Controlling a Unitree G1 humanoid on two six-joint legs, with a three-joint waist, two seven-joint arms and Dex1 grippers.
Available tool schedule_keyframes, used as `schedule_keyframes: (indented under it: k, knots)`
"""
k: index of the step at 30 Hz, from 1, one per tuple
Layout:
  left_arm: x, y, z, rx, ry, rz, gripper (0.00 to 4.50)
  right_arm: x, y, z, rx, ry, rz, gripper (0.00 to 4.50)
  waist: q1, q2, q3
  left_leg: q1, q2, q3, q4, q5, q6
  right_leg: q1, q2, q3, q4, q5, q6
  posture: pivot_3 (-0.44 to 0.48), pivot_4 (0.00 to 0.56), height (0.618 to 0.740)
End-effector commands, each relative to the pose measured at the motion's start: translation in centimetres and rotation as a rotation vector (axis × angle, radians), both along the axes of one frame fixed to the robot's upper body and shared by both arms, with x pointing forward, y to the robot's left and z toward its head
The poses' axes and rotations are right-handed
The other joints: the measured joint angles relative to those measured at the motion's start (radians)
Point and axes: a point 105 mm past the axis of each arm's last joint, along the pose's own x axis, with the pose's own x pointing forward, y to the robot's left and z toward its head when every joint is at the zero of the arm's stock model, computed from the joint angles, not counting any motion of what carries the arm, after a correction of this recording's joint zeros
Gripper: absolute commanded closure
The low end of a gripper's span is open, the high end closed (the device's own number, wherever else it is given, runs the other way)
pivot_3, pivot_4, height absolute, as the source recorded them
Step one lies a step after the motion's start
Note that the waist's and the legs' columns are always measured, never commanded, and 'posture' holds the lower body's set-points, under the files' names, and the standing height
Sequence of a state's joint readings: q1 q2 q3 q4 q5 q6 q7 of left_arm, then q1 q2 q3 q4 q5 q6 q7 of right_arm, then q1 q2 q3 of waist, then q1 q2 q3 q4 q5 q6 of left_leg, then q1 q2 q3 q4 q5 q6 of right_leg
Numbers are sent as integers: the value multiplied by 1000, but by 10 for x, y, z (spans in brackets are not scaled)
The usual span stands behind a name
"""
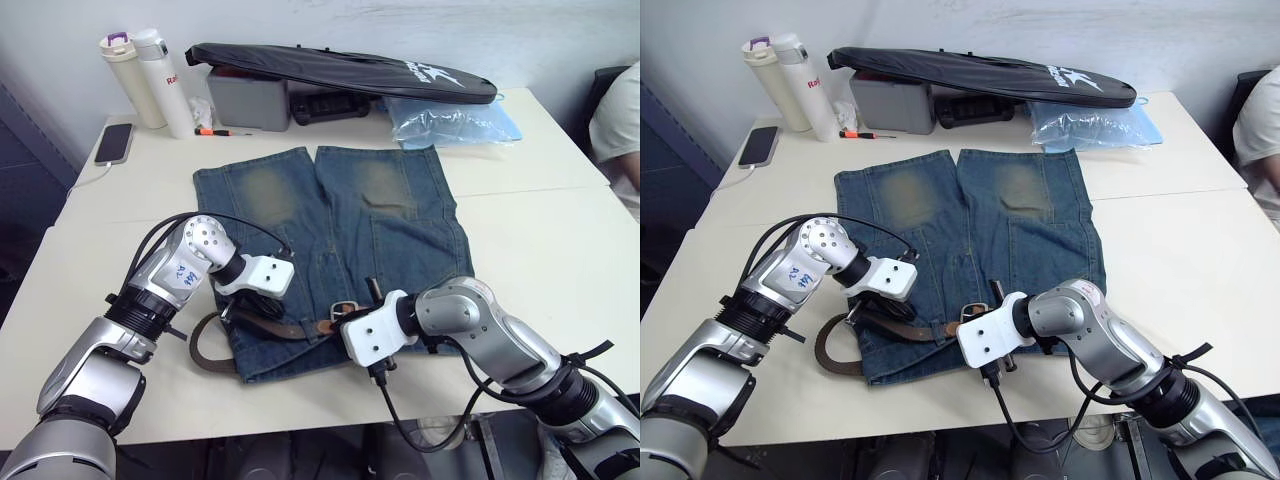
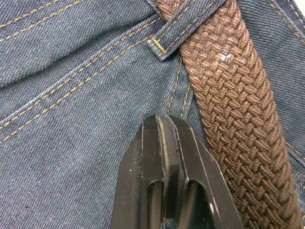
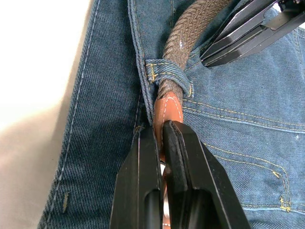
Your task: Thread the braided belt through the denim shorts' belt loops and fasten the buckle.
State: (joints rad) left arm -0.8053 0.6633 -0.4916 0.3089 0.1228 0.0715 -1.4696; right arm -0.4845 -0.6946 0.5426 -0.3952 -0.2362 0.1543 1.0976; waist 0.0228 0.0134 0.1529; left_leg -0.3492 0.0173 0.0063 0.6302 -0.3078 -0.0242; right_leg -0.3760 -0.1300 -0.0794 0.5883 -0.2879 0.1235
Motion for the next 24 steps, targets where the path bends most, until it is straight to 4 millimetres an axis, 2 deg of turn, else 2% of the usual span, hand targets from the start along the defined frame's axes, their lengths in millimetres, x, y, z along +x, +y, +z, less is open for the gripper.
schedule_keyframes:
  k: [1,11,19,23,24]
  knots:
    - [-5,2,-8,33,34,-17,4500,1,0,11,19,-33,2,4413,0,0,0,0,0,0,0,0,0,0,0,0,0,0,0,0,150,740]
    - [-5,2,-11,35,35,-20,4500,-6,-14,45,-23,-68,24,4413,2,0,0,0,0,0,0,0,0,0,0,0,0,0,0,0,150,740]
    - [-5,2,-12,33,38,-19,4500,-5,-25,48,-54,-24,-14,4413,3,0,0,-1,0,0,1,0,0,0,0,0,-1,0,1,0,150,740]
    - [-5,2,-13,32,36,-16,4500,-3,-24,49,2,16,-54,4413,3,0,0,-1,0,0,1,0,0,0,0,0,-1,1,1,0,150,740]
    - [-5,2,-13,32,36,-16,4500,-2,-23,49,23,25,-58,4082,3,0,0,-1,0,0,1,0,0,0,0,0,-1,1,1,0,150,740]
